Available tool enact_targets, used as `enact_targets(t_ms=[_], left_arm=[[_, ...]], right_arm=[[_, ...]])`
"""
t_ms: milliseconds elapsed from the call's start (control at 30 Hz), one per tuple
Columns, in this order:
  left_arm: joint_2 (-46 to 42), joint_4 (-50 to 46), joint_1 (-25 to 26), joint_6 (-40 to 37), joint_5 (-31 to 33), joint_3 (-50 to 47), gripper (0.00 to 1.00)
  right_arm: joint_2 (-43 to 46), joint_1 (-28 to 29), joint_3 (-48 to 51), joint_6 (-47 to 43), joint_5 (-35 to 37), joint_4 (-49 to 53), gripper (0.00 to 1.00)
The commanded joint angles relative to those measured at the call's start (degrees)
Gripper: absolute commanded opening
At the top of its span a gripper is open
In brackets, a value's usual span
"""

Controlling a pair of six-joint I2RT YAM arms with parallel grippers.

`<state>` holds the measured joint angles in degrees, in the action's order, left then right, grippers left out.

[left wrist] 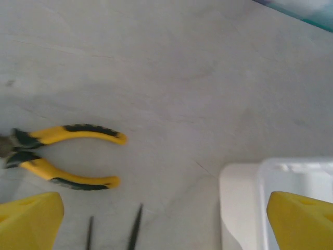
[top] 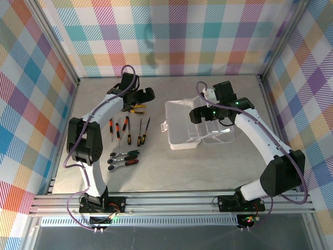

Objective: Pack the tool kit

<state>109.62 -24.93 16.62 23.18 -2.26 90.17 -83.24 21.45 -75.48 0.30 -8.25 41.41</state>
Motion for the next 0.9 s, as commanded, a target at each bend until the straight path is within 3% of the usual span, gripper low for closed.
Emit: enact_targets(t_ms=[0,367,867], left_arm=[[4.13,-7.47,0.26,4.77,7.72,3.16,0.97],[11.38,-10.36,-0.69,7.31,11.26,5.59,0.76],[19.44,-11.65,-2.56,6.36,10.98,10.19,0.66]], right_arm=[[-0.43,0.51,-2.39,-1.45,-1.77,-1.57,0.99],[-0.52,0.52,-0.73,-1.64,-1.68,-2.28,0.99],[-2.32,0.52,-0.55,-2.26,-1.77,-2.54,0.99]])
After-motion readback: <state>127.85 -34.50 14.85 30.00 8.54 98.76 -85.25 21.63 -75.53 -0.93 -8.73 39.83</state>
